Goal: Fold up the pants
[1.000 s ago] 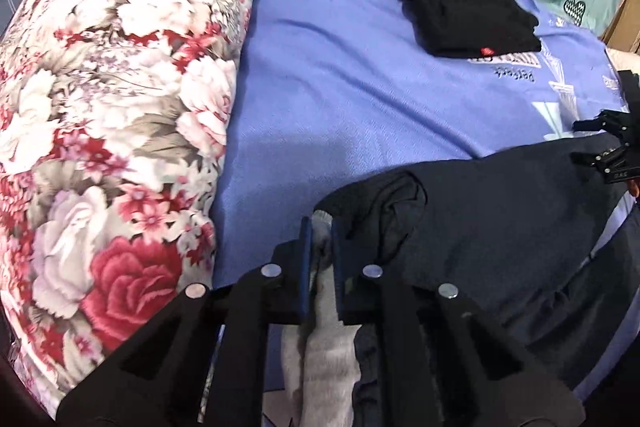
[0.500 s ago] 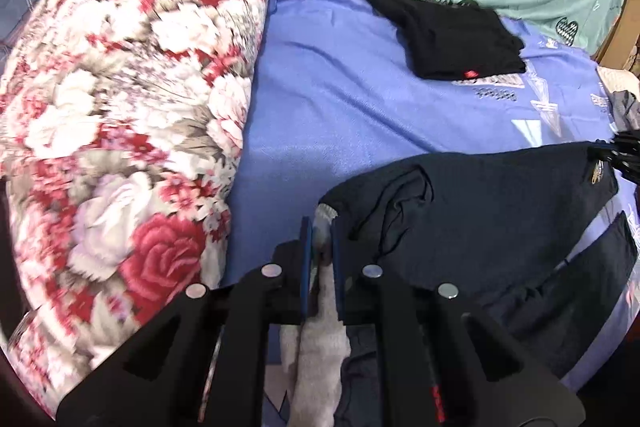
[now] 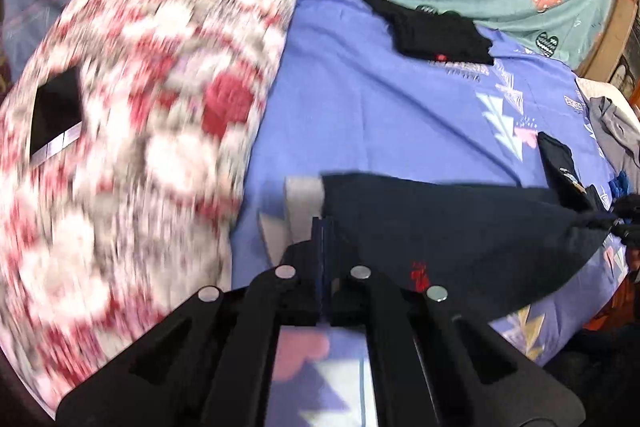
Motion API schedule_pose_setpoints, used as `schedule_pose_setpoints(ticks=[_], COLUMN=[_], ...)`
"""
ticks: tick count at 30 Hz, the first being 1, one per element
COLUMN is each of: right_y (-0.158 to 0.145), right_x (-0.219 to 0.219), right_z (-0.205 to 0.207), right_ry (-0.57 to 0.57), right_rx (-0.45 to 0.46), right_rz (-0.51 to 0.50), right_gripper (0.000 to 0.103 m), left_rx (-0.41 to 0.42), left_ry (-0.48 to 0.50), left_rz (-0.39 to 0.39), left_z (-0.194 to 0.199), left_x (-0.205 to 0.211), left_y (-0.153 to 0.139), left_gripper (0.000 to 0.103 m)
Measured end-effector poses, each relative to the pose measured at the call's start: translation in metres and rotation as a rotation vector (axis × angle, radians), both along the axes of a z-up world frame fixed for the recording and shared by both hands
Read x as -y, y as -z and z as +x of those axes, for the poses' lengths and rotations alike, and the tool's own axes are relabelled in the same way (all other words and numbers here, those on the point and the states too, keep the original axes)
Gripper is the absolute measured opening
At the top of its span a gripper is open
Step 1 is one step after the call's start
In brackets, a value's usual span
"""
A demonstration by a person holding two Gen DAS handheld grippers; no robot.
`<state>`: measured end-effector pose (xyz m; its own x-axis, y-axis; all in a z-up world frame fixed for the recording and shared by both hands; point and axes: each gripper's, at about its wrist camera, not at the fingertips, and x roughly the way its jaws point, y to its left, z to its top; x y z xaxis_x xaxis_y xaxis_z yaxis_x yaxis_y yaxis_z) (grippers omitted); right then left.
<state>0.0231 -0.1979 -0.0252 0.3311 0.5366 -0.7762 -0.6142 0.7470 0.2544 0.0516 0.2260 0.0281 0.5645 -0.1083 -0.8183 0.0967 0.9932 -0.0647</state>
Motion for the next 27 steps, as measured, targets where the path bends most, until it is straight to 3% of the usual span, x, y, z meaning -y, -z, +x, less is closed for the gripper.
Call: schedule_pose_setpoints(ticks=[4,8,10,13,18,23,27], right_y=[0.03,0.04,0.041,0.032,0.009,-0.001,0.001], right_x=[-0.009,-0.016,-0.019,-0.018,0.007,0.034,0.04], right_z=[-0.009,-0.016,-0.016,-0.018,-0.016,-0.01,-0.007], right_ry=[-0.002,0.004,0.005,0.011,0.11,0.199,0.215], right_rx=[-0.057,-0.068,-0.059,-0.035,0.036,0.066,0.073], right_rz=[-0.028,-0.082,-0.098,-0.088,-0.035,0.005,0.01], right_gripper=[0.004,0.009,0.012,0.018,0.039,0.039,0.039], left_rx=[-0.058,-0.12,-0.153,-0.159,-0.237,-0.336,-0.348], left_ry=[-0.048,-0.077,-0.08,-0.081,-0.11,-0.163,-0.216], left_rz=[-0.045,-0.116,-0.124,-0.115,-0.163,-0.228,-0.248], left_z=[-0.015,-0.016,-0.011,-0.002,0.021,0.038,0.05], left_x=[-0.011,-0.014,-0.007,0.006,0.017,0.014,0.005], left_y=[0.021,0.035,0.041,0.045,0.056,0.071,0.075], left_gripper=[0.0,0.003,0.027,0.051,0.058,0.063,0.063])
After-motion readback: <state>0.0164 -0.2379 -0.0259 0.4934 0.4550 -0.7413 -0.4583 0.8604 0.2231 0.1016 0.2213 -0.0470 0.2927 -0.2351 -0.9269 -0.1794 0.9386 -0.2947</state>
